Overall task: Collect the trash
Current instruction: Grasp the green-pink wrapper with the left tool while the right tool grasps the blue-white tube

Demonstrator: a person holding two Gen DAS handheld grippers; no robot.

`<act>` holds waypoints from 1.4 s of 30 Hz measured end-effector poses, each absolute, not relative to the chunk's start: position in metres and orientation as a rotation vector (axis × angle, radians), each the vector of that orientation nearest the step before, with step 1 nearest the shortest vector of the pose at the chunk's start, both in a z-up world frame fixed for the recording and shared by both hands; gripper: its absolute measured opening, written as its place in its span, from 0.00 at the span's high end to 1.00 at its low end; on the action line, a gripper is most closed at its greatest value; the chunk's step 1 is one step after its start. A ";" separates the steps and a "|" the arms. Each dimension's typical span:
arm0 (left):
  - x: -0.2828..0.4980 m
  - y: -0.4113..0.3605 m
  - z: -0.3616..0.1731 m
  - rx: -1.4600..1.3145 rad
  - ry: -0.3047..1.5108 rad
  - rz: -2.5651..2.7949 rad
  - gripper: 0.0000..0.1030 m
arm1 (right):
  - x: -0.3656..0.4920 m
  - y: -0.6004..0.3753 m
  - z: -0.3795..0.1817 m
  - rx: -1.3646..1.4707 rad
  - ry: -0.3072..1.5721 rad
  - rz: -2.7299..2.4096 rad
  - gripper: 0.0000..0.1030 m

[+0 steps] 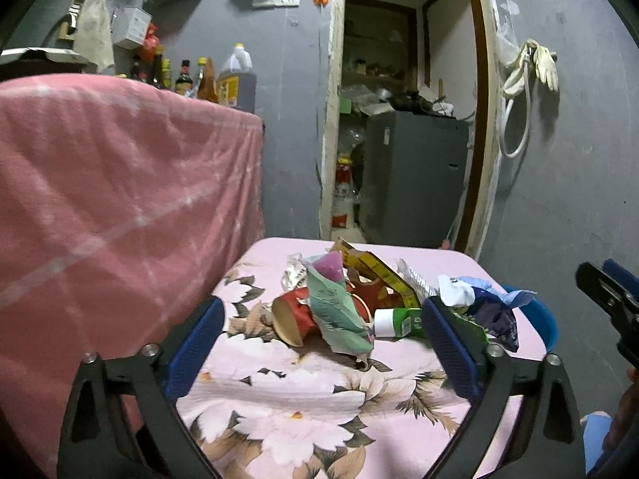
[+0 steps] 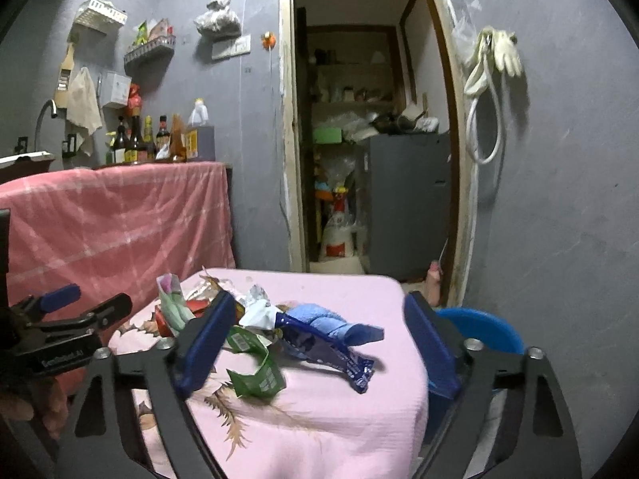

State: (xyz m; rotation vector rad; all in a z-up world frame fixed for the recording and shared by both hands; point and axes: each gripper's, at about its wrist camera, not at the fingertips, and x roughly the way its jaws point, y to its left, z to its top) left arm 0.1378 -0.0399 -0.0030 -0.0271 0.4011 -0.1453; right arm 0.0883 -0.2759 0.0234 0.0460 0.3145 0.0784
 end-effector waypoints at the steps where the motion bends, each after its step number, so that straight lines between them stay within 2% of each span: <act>1: 0.142 -0.042 -0.006 -0.026 0.411 -0.154 0.14 | 0.093 -0.276 0.020 0.045 0.325 0.083 0.28; 4: 0.156 -0.047 -0.014 -0.019 0.446 -0.175 0.24 | 0.105 -0.276 0.011 0.031 0.360 0.096 0.37; 6: 0.164 -0.051 -0.018 -0.019 0.470 -0.186 0.29 | 0.116 -0.277 0.005 0.019 0.391 0.104 0.49; 10: 0.177 -0.055 -0.028 -0.021 0.506 -0.191 0.32 | 0.133 -0.279 -0.007 0.000 0.451 0.131 0.52; 12: 0.182 -0.055 -0.031 -0.022 0.523 -0.191 0.37 | 0.141 -0.278 -0.013 -0.023 0.482 0.145 0.54; 14: 0.188 -0.056 -0.035 -0.023 0.544 -0.189 0.41 | 0.149 -0.276 -0.019 -0.036 0.508 0.155 0.54; 22: 0.202 -0.057 -0.045 -0.034 0.583 -0.188 0.49 | 0.168 -0.269 -0.032 -0.100 0.571 0.188 0.55; 27: 0.207 -0.056 -0.049 -0.047 0.610 -0.187 0.65 | 0.175 -0.266 -0.039 -0.152 0.600 0.199 0.55; 28: 0.208 -0.056 -0.049 -0.050 0.614 -0.185 0.68 | 0.175 -0.266 -0.041 -0.158 0.603 0.197 0.57; 30: 0.208 -0.056 -0.050 -0.057 0.619 -0.186 0.71 | 0.173 -0.265 -0.042 -0.170 0.605 0.195 0.69; 32: 0.207 -0.057 -0.050 -0.061 0.621 -0.189 0.74 | 0.171 -0.265 -0.043 -0.175 0.605 0.196 0.74; 40: 0.203 -0.062 -0.050 -0.063 0.632 -0.189 0.86 | 0.162 -0.263 -0.044 -0.191 0.600 0.218 0.84; 42: 0.202 -0.062 -0.050 -0.065 0.634 -0.192 0.92 | 0.159 -0.263 -0.044 -0.191 0.597 0.225 0.90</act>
